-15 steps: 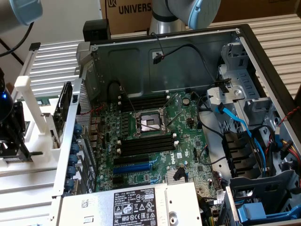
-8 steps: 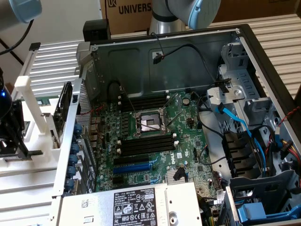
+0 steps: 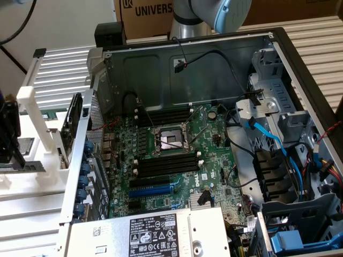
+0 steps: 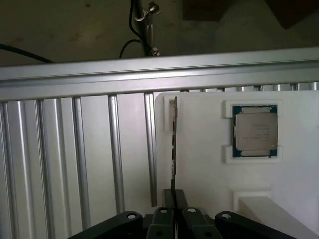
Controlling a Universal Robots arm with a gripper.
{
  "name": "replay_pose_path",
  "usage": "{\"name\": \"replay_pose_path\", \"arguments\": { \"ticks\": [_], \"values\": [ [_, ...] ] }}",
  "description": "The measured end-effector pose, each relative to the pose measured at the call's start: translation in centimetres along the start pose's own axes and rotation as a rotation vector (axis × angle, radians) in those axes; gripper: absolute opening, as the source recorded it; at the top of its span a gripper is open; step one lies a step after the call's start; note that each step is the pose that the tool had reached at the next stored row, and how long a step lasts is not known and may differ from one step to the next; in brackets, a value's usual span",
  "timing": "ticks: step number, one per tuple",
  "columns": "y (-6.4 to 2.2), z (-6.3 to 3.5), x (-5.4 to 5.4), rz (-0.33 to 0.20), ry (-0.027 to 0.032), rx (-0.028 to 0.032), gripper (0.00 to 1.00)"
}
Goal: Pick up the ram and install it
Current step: 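Pick up the ram and move it above insertion slot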
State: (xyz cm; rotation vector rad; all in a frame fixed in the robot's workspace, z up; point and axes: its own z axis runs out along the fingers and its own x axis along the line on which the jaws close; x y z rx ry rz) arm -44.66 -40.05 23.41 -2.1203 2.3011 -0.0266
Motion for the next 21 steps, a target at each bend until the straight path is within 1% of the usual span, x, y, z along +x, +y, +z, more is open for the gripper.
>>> {"name": "replay_pose_path", "arguments": {
  "ticks": [3,6,8,10,13,21],
  "values": [
    [-0.01,-0.58,0.0,0.004,0.0062,0.0008,0.13],
    [-0.02,-0.99,0.0,0.01,0.0162,0.0021,0.13],
    [-0.03,-1.44,0.0,0.012,0.0197,0.0023,0.13],
    [-0.03,-2.01,0.0,0.013,0.0215,0.0025,0.13],
    [-0.02,-3.11,0.0,0.013,0.0226,0.0025,0.13],
    [-0.06,-6.71,0.0,0.013,0.0226,0.0028,0.13]
  ]
}}
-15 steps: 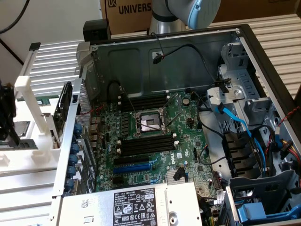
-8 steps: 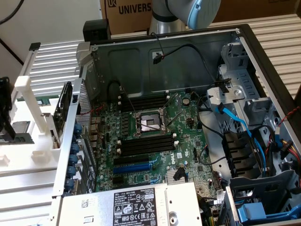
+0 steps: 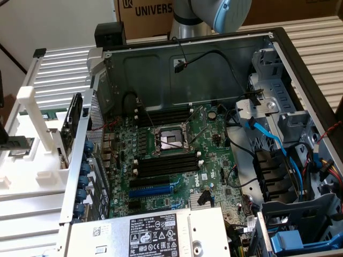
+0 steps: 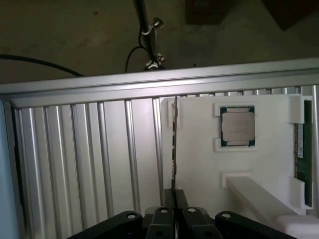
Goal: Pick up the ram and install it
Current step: 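Pick up the ram and move it above insertion slot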
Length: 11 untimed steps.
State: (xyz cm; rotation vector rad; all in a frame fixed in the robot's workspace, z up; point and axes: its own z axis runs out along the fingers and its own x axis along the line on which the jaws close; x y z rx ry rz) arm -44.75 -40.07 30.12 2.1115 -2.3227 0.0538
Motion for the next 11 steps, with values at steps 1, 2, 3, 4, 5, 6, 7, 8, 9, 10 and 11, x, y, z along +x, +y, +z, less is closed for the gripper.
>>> {"name": "replay_pose_path", "arguments": {
  "ticks": [1,2,3,4,5,6,7,8,9,10,11],
  "values": [
    [-0.01,-0.32,0.0,0.0,0.0001,0.0002,0.13],
    [-0.01,-0.36,0.0,0.0,-0.0001,0.0007,0.13],
    [-0.01,-0.35,0.0,0.0,-0.0002,0.0008,0.13],
    [-0.01,-0.35,0.0,0.0,-0.0001,0.0008,0.13],
    [-0.01,-0.35,0.0,0.0,-0.0002,0.0008,0.13],
    [-0.01,-0.36,0.0,0.001,-0.0001,0.0011,0.13],
    [-0.02,-0.93,0.0,0.003,-0.0003,0.005,0.13],
    [-0.03,-1.34,0.0,0.003,-0.0004,0.0061,0.13],
    [-0.05,-1.8,0.0,0.004,-0.0006,0.0072,0.13],
    [-0.09,-2.21,0.0,0.004,-0.0007,0.0082,0.13],
    [-0.2,-2.65,0.0,0.004,-0.0008,0.009,0.13]
  ]
}}
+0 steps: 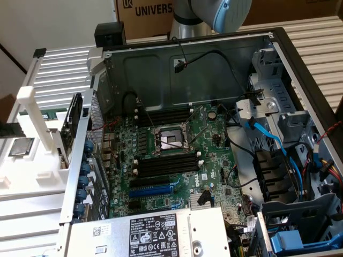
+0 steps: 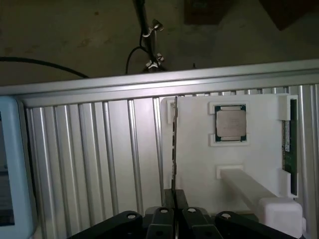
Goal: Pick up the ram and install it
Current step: 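Pick up the ram and move it above insertion slot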
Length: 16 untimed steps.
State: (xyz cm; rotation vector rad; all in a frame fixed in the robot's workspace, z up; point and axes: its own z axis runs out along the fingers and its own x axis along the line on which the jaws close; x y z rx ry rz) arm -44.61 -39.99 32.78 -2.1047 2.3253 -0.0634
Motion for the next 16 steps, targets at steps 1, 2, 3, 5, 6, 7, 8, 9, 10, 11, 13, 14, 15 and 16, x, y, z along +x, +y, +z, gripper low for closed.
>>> {"name": "replay_pose_path", "arguments": {
  "ticks": [1,2,3,5,6,7,8,9,10,11,13,14,15,16],
  "values": [
    [-0.15,-0.44,0.0,0.0,-0.0001,0.0006,0.13],
    [-0.36,-0.91,0.0,0.0,-0.0001,0.0008,0.13],
    [-0.57,-1.33,-0.1,0.0,0.0,0.0007,0.13],
    [-1.12,-2.23,-0.1,0.0,-0.0001,0.0008,0.13],
    [-1.44,-2.68,-0.1,0.0,0.0,0.0007,0.13],
    [-1.78,-3.12,-0.1,0.0,-0.0001,0.0009,0.13],
    [-2.16,-3.58,-0.2,0.0,-0.0001,0.0009,0.13],
    [-2.91,-4.47,-0.2,0.0,-0.0001,0.0009,0.13],
    [-3.3,-4.93,-0.2,0.0,-0.0001,0.0009,0.13],
    [-3.66,-5.33,-0.3,0.0,0.0,0.0007,0.13],
    [-4.49,-6.22,-0.3,0.0,-0.0001,0.0009,0.13],
    [-4.91,-6.66,-0.4,0.0,-0.0001,0.0007,0.13],
    [-5.36,-7.12,-0.4,0.0,-0.0001,0.0009,0.13],
    [-5.79,-7.56,-0.4,0.0,-0.0001,0.0009,0.13]
  ]
}}
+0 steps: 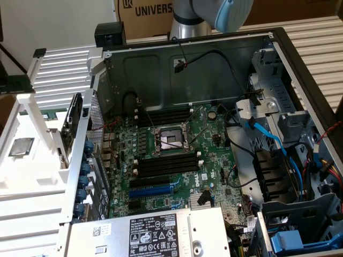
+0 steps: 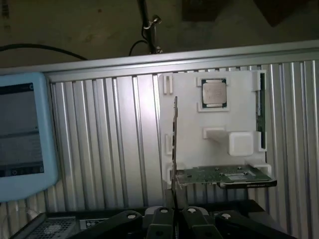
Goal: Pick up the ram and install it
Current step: 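Pick up the ram and move it above insertion slot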
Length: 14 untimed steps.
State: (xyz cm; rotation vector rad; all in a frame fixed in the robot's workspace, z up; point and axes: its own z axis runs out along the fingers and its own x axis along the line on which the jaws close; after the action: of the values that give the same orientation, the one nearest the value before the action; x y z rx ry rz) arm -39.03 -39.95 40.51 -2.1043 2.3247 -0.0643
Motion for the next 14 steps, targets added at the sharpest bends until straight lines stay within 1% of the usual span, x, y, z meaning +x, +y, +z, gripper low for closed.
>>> {"name": "replay_pose_path", "arguments": {
  "ticks": [3,4,6,10,12,13,14],
  "values": [
    [-1.34,-1.33,-0.1,0.0,0.0,0.0,0.13],
    [-2.2,-2.22,-0.2,0.0,0.0001,-0.0002,0.13],
    [-3.03,-2.9,-0.2,0.0,-0.0001,-0.0002,0.13],
    [-4.68,-3.63,-0.4,0.0,0.0003,-0.003,0.13],
    [-5.41,-3.8,-0.4,0.0,0.0008,-0.0071,0.13],
    [-5.72,-3.79,-0.5,0.0,0.0009,-0.009,0.13],
    [-5.84,-3.79,-0.5,0.0,0.001,-0.0096,0.13]
  ]
}}
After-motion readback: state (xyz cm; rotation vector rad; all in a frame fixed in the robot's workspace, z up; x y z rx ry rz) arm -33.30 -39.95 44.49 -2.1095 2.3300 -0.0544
